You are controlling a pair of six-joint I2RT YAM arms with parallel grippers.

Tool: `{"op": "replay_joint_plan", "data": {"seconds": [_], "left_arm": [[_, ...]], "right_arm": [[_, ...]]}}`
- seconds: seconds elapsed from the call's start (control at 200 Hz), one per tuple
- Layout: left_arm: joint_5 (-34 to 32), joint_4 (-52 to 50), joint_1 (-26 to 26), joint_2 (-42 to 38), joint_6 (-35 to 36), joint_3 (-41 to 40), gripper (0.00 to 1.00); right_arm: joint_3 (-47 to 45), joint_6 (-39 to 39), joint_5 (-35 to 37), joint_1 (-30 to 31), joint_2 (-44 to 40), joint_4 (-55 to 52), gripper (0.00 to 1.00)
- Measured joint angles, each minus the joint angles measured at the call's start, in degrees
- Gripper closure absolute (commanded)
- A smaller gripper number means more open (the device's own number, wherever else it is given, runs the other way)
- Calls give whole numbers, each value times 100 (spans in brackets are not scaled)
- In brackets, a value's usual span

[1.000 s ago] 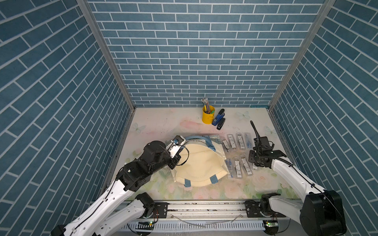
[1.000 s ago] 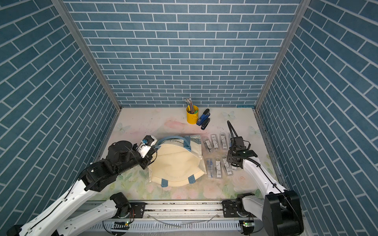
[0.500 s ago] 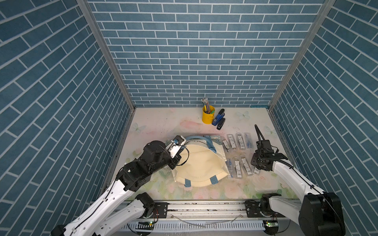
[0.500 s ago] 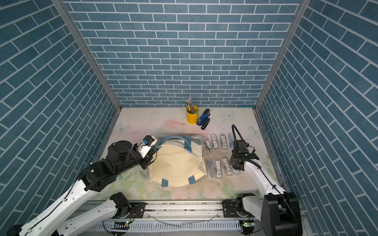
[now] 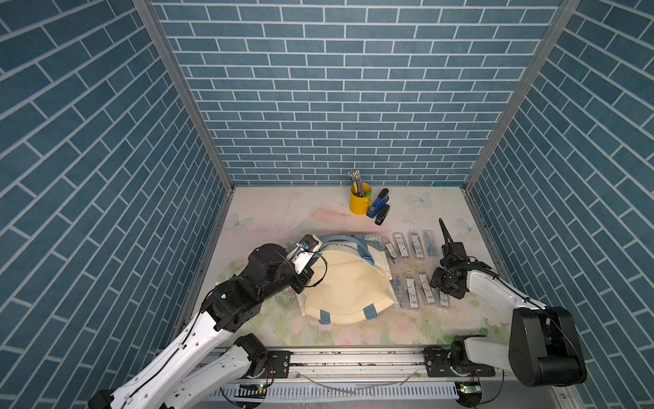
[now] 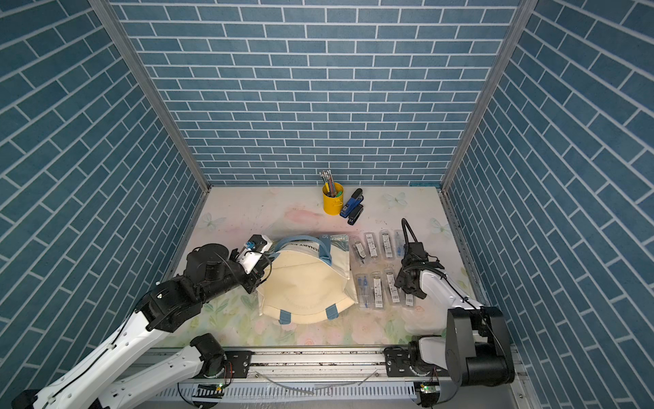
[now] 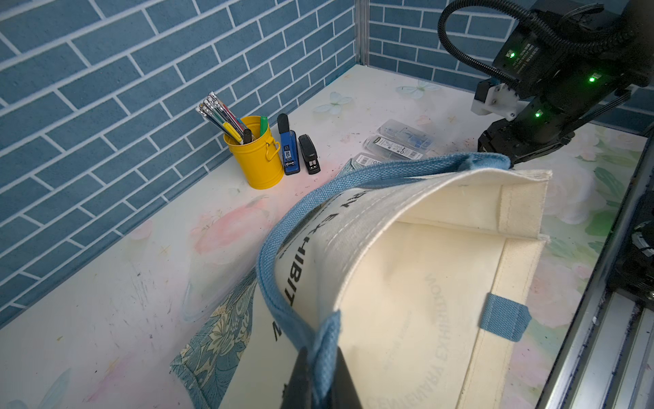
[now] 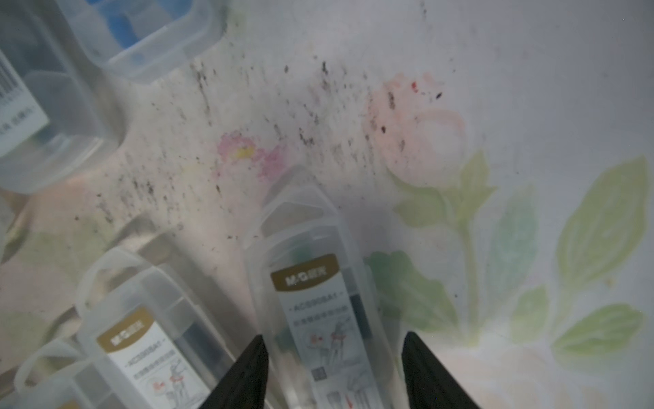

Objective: Take out the compass set from the canvas bag
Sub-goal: Place the compass set at the center of the board.

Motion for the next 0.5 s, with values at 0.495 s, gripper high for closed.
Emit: {"op": "replay_joint_plan", "data": {"seconds": [0.495], "left_arm": [[26,9,0,0,-44,0,100]], "right_arm": [[317,-153,-160,-11,153,52,42]]}}
